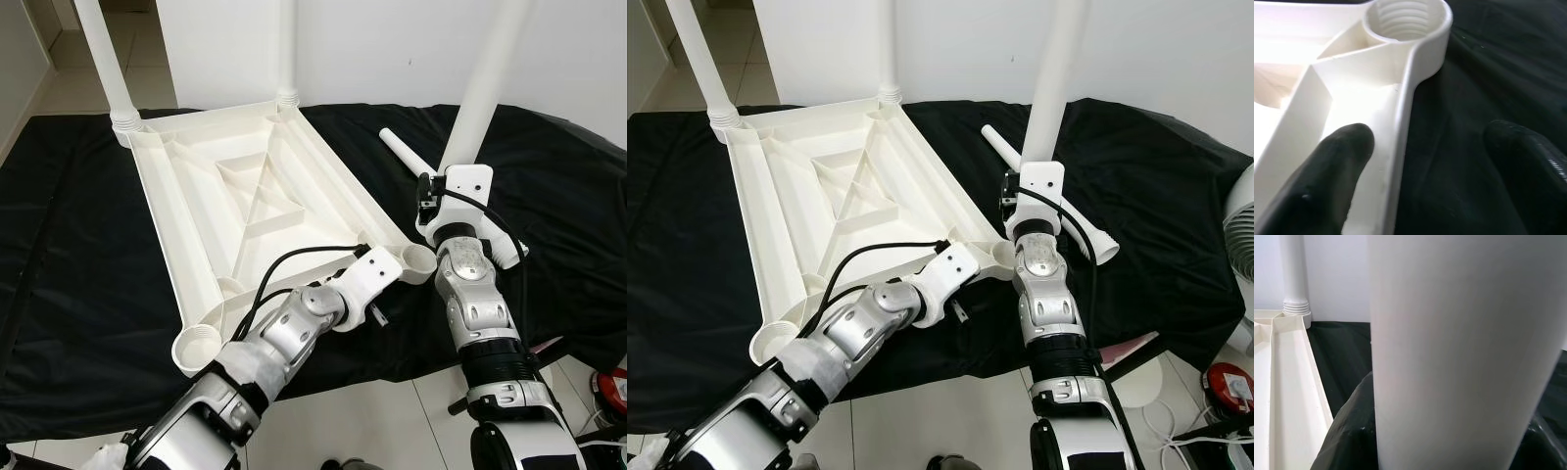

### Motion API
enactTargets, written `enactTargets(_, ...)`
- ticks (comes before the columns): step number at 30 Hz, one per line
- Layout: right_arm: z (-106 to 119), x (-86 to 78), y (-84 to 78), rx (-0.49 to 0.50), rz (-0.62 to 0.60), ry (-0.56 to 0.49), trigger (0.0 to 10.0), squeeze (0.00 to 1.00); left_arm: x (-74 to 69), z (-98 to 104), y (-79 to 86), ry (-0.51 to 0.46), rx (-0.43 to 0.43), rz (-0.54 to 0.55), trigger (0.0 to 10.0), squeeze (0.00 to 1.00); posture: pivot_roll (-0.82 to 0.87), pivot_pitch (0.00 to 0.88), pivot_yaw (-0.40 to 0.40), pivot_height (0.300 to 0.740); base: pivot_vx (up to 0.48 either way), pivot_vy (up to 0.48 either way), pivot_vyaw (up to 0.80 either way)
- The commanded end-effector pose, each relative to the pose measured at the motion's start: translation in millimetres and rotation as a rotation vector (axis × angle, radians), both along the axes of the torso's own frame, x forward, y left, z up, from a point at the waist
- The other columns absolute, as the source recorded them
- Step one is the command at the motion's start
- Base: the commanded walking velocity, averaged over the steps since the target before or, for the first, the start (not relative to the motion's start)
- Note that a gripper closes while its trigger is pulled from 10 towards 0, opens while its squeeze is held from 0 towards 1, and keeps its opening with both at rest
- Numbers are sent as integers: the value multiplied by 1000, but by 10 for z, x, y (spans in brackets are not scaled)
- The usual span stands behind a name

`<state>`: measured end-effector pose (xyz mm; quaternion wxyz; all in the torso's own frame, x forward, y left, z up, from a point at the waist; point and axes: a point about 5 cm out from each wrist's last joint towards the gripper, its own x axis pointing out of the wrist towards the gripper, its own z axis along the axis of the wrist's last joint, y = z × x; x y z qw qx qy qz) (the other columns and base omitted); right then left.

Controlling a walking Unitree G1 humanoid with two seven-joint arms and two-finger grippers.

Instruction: Building children table

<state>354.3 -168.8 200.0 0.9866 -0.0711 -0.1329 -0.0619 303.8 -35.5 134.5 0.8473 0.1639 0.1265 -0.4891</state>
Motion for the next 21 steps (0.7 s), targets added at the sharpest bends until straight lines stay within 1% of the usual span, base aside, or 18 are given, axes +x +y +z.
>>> enactTargets(1, 69, 5, -25, -3, -13, -30, 10000, 0, 23, 2, -9, -3, -2, 44, 1451, 0, 34, 64, -37, 740, 0, 0, 0)
enactTargets(2, 69, 5, -26, -3, -13, -30, 10000, 0, 27, 13, -10, -6, -6, 46, 1451, 0, 34, 64, -37, 740, 0, 0, 0)
enactTargets(3, 69, 5, -26, -3, -14, -30, 10000, 0, 33, 22, -11, -6, -8, 46, 0, 0, 33, 64, -35, 740, 0, 0, 0)
enactTargets(5, 67, 8, -26, -2, -15, -29, 10000, 0, 56, 57, -6, -2, -16, 51, 0, 0, 33, 64, -35, 740, 0, 0, 0)
enactTargets(11, 64, 11, -13, -4, -15, -29, 10000, 0, 63, 74, -23, -8, -16, 45, 0, 0, 39, 63, -33, 740, 0, 0, 0)
enactTargets(12, 63, 11, -9, -4, -15, -29, 10000, 0, 64, 75, -27, -11, -9, 40, 1412, 0, 39, 65, -31, 740, 0, 0, 0)
enactTargets(13, 63, 11, -9, -4, -15, -29, 10000, 0, 64, 75, -27, -11, -9, 40, 1412, 0, 39, 65, -31, 740, 0, 0, 0)
enactTargets(14, 61, 10, -7, -3, -15, -28, 10000, 0, 67, 74, -33, -16, 2, 32, 10000, 0, 39, 65, -31, 740, 0, 0, 0)
enactTargets(21, 53, 11, -13, -4, -18, -25, 10000, 0, 73, 76, -29, -26, 11, 28, 10000, 0, 41, 64, -30, 740, 0, 0, 0)
